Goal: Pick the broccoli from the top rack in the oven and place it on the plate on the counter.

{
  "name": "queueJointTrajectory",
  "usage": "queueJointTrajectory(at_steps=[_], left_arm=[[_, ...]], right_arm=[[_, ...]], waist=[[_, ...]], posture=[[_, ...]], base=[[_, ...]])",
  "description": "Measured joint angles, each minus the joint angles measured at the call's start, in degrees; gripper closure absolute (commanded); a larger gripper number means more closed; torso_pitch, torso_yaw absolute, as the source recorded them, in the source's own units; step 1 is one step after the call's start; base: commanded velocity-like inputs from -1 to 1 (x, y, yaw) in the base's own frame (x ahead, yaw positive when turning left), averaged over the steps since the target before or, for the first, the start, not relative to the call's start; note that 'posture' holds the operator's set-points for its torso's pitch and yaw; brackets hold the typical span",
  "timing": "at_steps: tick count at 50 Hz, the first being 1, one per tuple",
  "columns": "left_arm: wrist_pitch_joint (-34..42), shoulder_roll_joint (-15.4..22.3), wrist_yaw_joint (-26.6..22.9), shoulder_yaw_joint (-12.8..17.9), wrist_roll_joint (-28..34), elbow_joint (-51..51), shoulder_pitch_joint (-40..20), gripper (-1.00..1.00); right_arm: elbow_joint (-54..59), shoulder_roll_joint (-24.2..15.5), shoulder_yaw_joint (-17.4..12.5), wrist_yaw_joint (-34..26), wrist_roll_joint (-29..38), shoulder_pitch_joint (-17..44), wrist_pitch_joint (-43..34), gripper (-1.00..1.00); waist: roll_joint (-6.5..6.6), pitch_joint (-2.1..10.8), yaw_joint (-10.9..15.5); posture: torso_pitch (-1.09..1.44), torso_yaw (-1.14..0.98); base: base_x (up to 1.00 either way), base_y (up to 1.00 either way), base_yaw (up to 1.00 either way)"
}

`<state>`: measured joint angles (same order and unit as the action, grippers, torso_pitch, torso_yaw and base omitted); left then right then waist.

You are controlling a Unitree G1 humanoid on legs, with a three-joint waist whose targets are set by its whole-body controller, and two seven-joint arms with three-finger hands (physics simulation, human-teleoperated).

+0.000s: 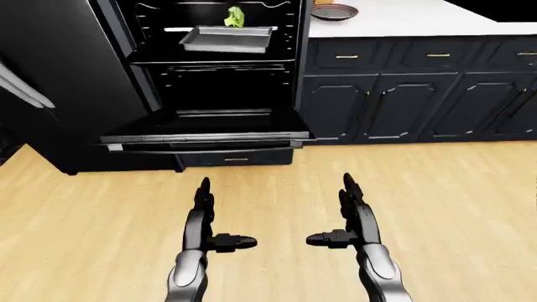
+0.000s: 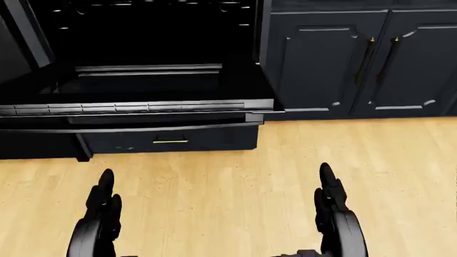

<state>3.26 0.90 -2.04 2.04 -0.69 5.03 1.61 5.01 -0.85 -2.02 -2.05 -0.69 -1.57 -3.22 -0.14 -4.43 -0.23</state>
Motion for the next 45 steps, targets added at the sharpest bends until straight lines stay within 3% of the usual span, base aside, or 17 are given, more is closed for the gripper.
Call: queueJointTrajectory(at_steps=[1,3,5,7,12,18,22,24,26,28,31,36,38,40,42,45], left_arm=[[0.86,0.26,-0.02,-0.01,0.05,-1.57,-0.23,-1.0],[1.74,0.6,-0.15,0.32,0.07,-4.6,-2.97,-1.0],[1.52,0.51,-0.23,0.32,0.06,-5.09,-4.08,-1.0],[3.96,0.36,-0.39,-0.18,0.01,-7.34,-2.8,-1.0],[11.07,0.53,-1.01,-0.49,0.11,-12.29,-3.27,-1.0],[23.42,1.25,-1.25,0.41,0.02,-24.21,-7.41,-1.0],[33.16,2.76,-1.22,2.95,-1.84,-32.05,-12.99,-1.0],[38.08,3.95,-0.9,4.62,-3.05,-34.38,-16.46,-1.0],[42.06,4.99,-0.45,6.03,-4.37,-35.3,-18.75,-1.0],[45.1,5.99,0.13,7.28,-5.61,-36.48,-20.05,-1.0],[48.18,7.25,1.11,8.64,-7.42,-37.82,-22.27,-1.0],[50.74,9.06,2.82,10.13,-10.4,-38.95,-24.98,-1.0],[50.96,9.53,3.41,10.21,-11.07,-38.73,-25.51,-1.0],[51.03,8.65,3.74,8.93,-11.66,-38.54,-24.45,-1.0],[51.79,8.57,3.6,7.83,-12.56,-38.02,-23.65,-1.0],[51.73,8.74,3.69,7.94,-12.92,-37.82,-23.5,-1.0]], right_arm=[[-0.49,-0.17,0.01,-0.18,-0.13,0.38,0.18,-1.0],[-1.98,-0.5,-0.46,-0.41,-0.35,2.32,1.35,-1.0],[-1.1,-0.32,-0.39,-0.48,-0.44,3.23,2.64,-1.0],[-0.66,-0.32,-0.01,-0.55,-0.39,2.89,2.26,-1.0],[-1.33,-0.67,-0.53,-0.61,-0.44,2.91,-0.32,-1.0],[-10.13,-1.71,-1.98,-1.53,-1.68,4.77,-7.43,-1.0],[-16.82,-2.98,-3.59,-1.78,-1.9,6.74,-13.17,-1.0],[-19.57,-3.69,-4.61,-2.36,-2.67,8.54,-16.26,-1.0],[-20.84,-3.82,-5.6,-2.95,-4.46,10.38,-19.27,-1.0],[-21.74,-4.65,-5.69,-3.45,-5.8,12.01,-21.22,-1.0],[-23.05,-5.7,-6.17,-4.07,-6.86,13.37,-22.57,-1.0],[-23.29,-6.37,-6.38,-4.9,-7.01,13.7,-23.03,-1.0],[-23.46,-6.62,-6.57,-5.17,-6.96,14.07,-23.67,-1.0],[-23.3,-7.15,-7.51,-5.22,-6.83,13.62,-24.24,-1.0],[-23.52,-7.16,-8.37,-5.02,-6.48,12.7,-24.84,-1.0],[-23.78,-7.06,-8.29,-5.1,-6.21,12.79,-24.4,-1.0]], waist=[[-0.27,0.47,-0.07],[-0.26,3.18,0.23],[-0.6,2.27,0.3],[-0.5,3.1,0.2],[-0.17,3.17,0.46],[-0.26,3.81,0.42],[-0.24,4.28,0.45],[-0.22,4.35,0.4],[-0.02,3.1,0.65],[1.07,2.05,1.1],[1.55,2.59,2.17],[-1.62,2.51,4.19],[-4.06,2.91,3.93],[-3.54,1.86,2.7],[-3.7,1.95,2.01],[-1.97,1.94,0.97]], posture=[[0.0,0.0],[0.0,0.0],[0.0,0.0],[0.0,0.0],[0.0,0.0],[0.0,0.0],[0.0,0.0],[0.0,0.0],[0.0,0.0],[0.0,0.0],[0.0,0.0],[0.0,0.0],[0.0,0.0],[0.0,0.0],[0.0,0.0],[0.0,0.0]], base=[[0.0,0.0,0.0],[0.0,0.0,0.0],[0.0,0.0,0.0],[0.0,0.0,0.0],[0.0,0.0,0.0],[0.0,0.0,0.0],[0.0,0.0,0.0],[0.15,-0.08,0.0],[0.45,-0.31,0.0],[0.59,-0.35,0.0],[0.66,-0.36,0.0],[0.68,-0.36,0.0],[0.68,-0.36,0.0],[0.69,-0.36,0.0],[0.68,-0.36,0.0],[0.7,-0.36,0.0]])
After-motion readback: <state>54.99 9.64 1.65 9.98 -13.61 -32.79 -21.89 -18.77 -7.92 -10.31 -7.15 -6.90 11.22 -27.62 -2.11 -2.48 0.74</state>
